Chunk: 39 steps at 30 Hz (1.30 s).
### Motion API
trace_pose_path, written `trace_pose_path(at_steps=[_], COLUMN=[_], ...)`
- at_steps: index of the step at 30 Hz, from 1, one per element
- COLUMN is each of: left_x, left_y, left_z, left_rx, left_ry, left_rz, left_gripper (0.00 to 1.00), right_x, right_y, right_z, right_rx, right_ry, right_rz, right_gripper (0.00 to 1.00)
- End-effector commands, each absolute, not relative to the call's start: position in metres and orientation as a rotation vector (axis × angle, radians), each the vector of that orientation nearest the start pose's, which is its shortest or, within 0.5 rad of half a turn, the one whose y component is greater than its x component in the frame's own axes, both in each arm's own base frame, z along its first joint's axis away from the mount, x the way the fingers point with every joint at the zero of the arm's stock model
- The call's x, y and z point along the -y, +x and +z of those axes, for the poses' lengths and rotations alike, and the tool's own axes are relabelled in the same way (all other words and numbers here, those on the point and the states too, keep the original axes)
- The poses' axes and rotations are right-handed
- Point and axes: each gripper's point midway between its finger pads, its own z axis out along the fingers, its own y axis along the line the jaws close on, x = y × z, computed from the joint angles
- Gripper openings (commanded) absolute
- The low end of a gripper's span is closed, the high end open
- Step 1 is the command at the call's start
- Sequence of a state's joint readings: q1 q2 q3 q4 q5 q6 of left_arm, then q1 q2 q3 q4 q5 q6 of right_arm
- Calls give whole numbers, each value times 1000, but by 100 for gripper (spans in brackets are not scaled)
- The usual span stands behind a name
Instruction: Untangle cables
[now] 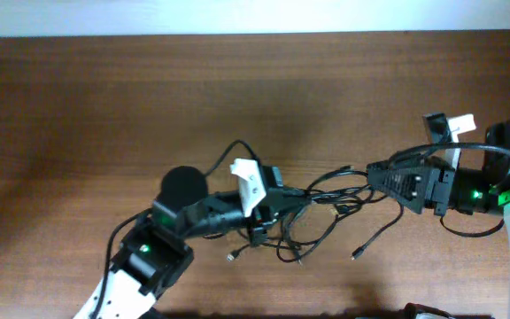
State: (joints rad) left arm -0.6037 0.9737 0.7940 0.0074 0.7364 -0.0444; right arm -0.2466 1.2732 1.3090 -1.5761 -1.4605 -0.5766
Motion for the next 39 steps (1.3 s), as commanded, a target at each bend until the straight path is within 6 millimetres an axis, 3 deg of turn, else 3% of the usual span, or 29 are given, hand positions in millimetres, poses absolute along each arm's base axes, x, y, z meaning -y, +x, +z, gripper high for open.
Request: trace_pose_path(at_steps=[1,2,6,9,11,13,16,17,18,19,21,25,26,28,30,31,32,35,37,39], left_x=[288,287,275,250,242,243,244,245,248,252,259,259,259,258,258,258,258,258,266,277], left_y=[207,216,242,267,268,268,269,271,273,271,266,266,265,265,265,265,265,265,254,234], left_z=[308,304,293,263,249,250,255,259,269,276,287,286,285,282,282,282,282,282,284,287], left_rx=[-1522,-1573,-1701,-1900,-1965,-1962,-1952,-1943,-1908,-1876,-1825,-1850,-1857,-1870,-1870,-1870,-1870,-1870,-1862,-1840], left_ry=[1028,974,800,586,561,562,539,504,483,498,537,494,495,495,495,495,495,495,556,660], left_rz=[-1080,-1069,-962,-814,-762,-767,-785,-812,-844,-873,-932,-964,-963,-959,-959,-959,-959,-959,-1029,-1150], left_gripper=[0,0,0,0,0,0,0,0,0,0,0,0,0,0,0,0,0,0,0,0], right_x=[-122,-122,-122,-122,-122,-122,-122,-122,-122,-122,-120,-102,-98,-96,-79,-55,-35,-7,-7,-13], right_y=[224,224,224,224,224,224,224,224,223,224,230,280,287,290,296,306,310,300,285,280], right_z=[347,347,347,353,356,356,355,355,355,354,346,328,324,305,273,262,268,299,323,331], right_rx=[-1933,-1933,-1933,-1898,-1878,-1881,-1888,-1890,-1893,-1893,-1929,-2011,-2008,-2121,-2308,-2392,-2384,-2275,-2141,-2042], right_ry=[-369,-369,-368,-363,-360,-360,-361,-359,-353,-353,-338,-3,-16,-38,-75,4,35,-51,-377,-625], right_rz=[1649,1649,1650,1676,1691,1688,1684,1685,1690,1690,1681,1901,1878,1724,1354,1056,817,429,205,85], right_gripper=[32,20,16,10,8,9,64,74,93,99,99,99,99,99,99,99,99,99,99,99])
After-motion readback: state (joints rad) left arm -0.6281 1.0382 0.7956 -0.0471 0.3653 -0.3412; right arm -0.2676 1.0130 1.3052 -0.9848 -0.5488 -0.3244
